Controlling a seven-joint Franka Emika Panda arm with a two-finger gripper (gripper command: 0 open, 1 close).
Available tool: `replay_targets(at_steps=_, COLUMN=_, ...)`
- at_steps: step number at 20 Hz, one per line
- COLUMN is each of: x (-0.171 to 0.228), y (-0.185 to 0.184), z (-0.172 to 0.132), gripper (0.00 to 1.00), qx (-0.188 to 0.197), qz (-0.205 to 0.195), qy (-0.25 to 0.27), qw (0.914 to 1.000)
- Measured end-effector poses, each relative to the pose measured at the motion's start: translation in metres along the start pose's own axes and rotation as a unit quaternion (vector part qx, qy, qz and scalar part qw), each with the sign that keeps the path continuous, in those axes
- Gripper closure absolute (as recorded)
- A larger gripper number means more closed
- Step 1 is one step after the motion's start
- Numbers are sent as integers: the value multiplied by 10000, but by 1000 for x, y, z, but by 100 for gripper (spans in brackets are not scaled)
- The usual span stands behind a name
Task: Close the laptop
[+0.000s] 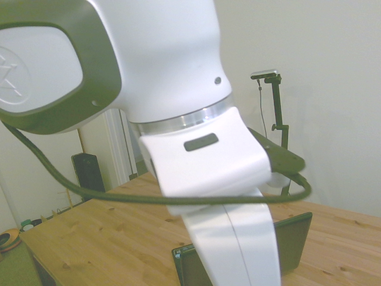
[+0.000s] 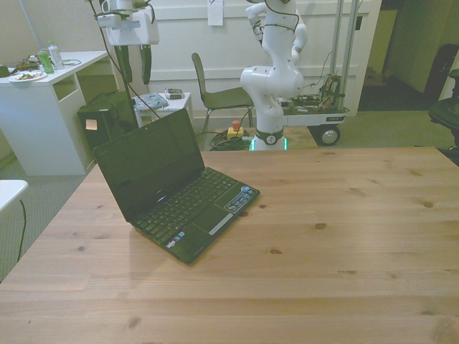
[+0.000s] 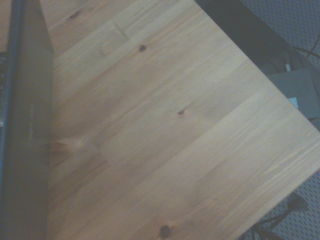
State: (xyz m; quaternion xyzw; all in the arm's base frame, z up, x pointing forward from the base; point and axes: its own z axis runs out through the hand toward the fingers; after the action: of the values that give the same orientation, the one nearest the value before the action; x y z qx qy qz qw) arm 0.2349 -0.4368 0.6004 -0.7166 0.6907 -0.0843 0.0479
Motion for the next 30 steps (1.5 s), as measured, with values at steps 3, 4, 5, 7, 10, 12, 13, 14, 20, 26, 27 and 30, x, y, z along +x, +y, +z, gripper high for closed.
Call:
replay_targets(at_steps=3, x=23, y=4, z=12, gripper=0, qx=-23, qz=102, qy=-86, qw=9999)
replay_targets(at_steps=4, x=30, y=0, z=17, gripper=0, qx=-20, qz=109, qy=-118, qw=9999)
replay_targets(at_steps=5, x=36, y=-6, z=22, gripper=0, qx=-25, qz=105, qy=-147, qw=9998)
replay_targets(at_steps=7, x=49, y=-21, z=35, gripper=0, qx=-28, qz=81, qy=-206, qw=9998)
replay_targets(at_steps=10, x=60, y=-49, z=54, gripper=0, qx=-104, qz=-32, qy=-286, qw=9995)
replay_targets(at_steps=12, x=61, y=-67, z=65, gripper=100, qx=-182, qz=-139, qy=-313, qw=9992)
replay_targets(at_steps=13, x=59, y=-75, z=69, gripper=100, qx=-211, qz=-198, qy=-329, qw=9990)
replay_targets(at_steps=14, x=56, y=-82, z=74, gripper=100, qx=-233, qz=-258, qy=-355, qw=9988)
replay_targets(at_steps=20, x=31, y=-119, z=89, gripper=100, qx=-268, qz=-630, qy=-485, qw=9965)
replay_targets(at_steps=26, x=9, y=-142, z=96, gripper=100, qx=-272, qz=-852, qy=-558, qw=9944)
replay_targets(at_steps=27, x=5, y=-144, z=99, gripper=100, qx=-276, qz=-870, qy=-579, qw=9941)
replay_targets(at_steps=30, x=-6, y=-145, z=102, gripper=100, qx=-267, qz=-910, qy=-608, qw=9936)
